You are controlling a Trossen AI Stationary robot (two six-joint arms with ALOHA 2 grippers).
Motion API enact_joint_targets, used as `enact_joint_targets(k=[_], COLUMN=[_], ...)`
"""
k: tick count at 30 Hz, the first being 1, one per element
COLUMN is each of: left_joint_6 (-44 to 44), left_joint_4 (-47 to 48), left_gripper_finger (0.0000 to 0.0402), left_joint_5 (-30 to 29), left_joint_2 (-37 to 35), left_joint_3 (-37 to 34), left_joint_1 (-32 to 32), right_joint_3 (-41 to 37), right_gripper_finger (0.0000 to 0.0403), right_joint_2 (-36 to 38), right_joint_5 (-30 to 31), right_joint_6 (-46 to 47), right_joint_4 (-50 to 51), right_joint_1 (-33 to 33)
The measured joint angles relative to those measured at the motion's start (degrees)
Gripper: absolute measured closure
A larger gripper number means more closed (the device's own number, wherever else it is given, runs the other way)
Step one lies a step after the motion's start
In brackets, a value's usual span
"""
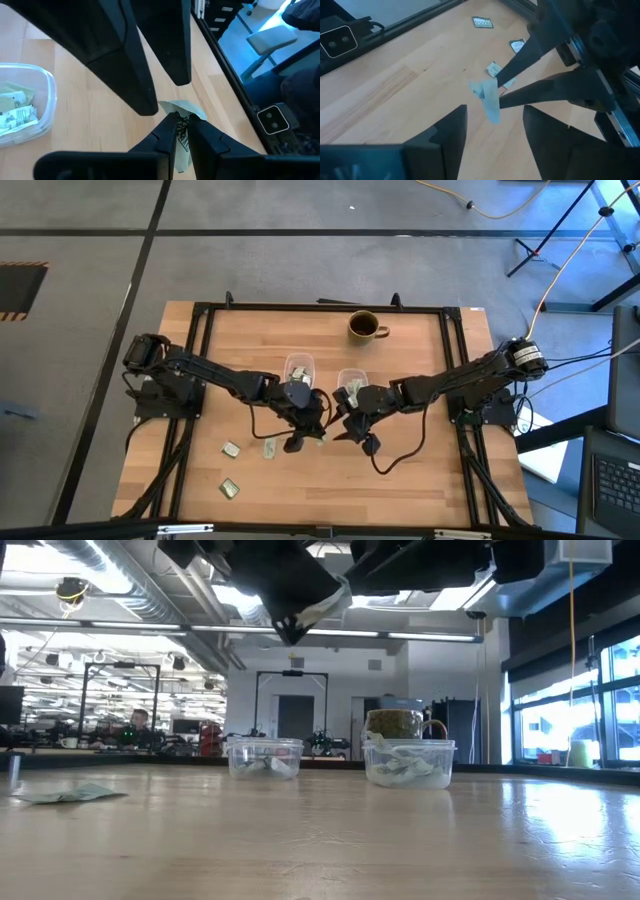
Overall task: Pick and place items into bin
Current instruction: Put the stevia packet into the right transparent bin
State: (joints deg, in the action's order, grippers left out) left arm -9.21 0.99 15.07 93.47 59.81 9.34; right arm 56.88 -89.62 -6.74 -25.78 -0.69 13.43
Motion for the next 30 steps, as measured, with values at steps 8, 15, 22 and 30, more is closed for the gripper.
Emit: enact_joint_targets(k=[8, 15, 22, 30], left_joint_6=[0.03, 2.07, 4.47, 5.01], left_joint_4=[-1.07, -1.81, -4.24, -3.83], left_gripper_finger=[0.0365, 0.0362, 0.0364, 0.0365], left_joint_5=[0.0, 0.02, 0.02, 0.02], left_joint_2=[0.0, 0.0, 0.0, 0.0], left_joint_3=[0.0, 0.0, 0.0, 0.0], left_joint_1=[-0.26, -0.24, -0.24, -0.24], right_joint_3=[0.0, 0.0, 0.0, 0.0], right_gripper_finger=[0.0232, 0.0255, 0.0259, 0.0259], right_joint_2=[0.0, 0.0, 0.0, 0.0], right_joint_5=[0.2, 0.2, 0.17, 0.16], right_joint_6=[0.5, 1.79, 3.45, 3.69], right_joint_4=[-0.11, 0.78, 1.88, 1.75], right_joint_1=[0.09, 0.09, 0.09, 0.09])
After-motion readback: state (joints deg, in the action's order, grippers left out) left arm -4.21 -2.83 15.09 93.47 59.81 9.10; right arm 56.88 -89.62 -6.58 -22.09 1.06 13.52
